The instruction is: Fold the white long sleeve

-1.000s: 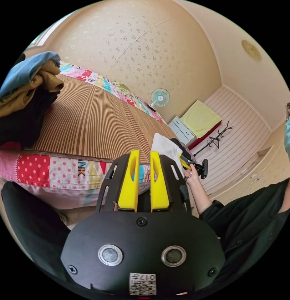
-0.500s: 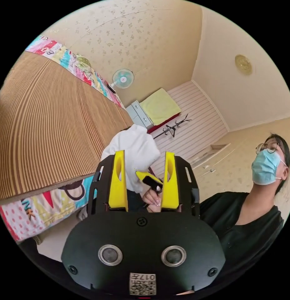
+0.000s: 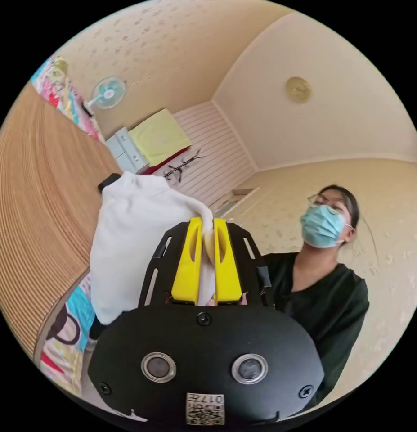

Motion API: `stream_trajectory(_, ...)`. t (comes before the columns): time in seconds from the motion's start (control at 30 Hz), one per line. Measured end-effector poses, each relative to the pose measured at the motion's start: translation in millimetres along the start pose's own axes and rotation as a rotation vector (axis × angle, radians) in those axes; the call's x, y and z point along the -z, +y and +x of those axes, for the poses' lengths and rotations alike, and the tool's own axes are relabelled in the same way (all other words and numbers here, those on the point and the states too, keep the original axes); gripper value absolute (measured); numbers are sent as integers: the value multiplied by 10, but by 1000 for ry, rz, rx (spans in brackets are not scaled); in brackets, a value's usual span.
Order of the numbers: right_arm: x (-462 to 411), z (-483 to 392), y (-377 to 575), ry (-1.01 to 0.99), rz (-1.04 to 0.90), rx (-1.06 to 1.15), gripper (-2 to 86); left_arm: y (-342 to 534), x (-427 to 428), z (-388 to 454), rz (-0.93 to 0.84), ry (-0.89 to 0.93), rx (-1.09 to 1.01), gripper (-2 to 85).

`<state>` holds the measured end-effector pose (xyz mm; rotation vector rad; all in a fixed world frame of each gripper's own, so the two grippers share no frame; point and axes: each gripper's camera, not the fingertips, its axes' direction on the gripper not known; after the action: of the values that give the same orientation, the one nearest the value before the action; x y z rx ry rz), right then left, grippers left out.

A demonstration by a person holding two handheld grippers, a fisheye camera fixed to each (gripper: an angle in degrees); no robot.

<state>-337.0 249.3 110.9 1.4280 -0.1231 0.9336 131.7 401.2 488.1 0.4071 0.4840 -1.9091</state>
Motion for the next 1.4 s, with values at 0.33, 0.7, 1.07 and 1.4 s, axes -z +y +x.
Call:
stream_trajectory(0.33, 961, -600, -493, 83, 20, 402, 9, -39, 1128, 2080, 180, 625, -759, 41)
stream_trajectory(0.7, 597, 468, -503, 122, -36, 117, 115, -216, 650, 3356, 7, 832, -826, 42)
stream_trajectory(1.07, 697, 1047, -650, -26, 77, -26, 143, -158, 737, 3549, 121, 927, -768, 42)
stream_trajectory(1.4, 73, 1327, -622, -286, -179, -51, 90, -121, 413, 3542, 153, 958, -735, 42)
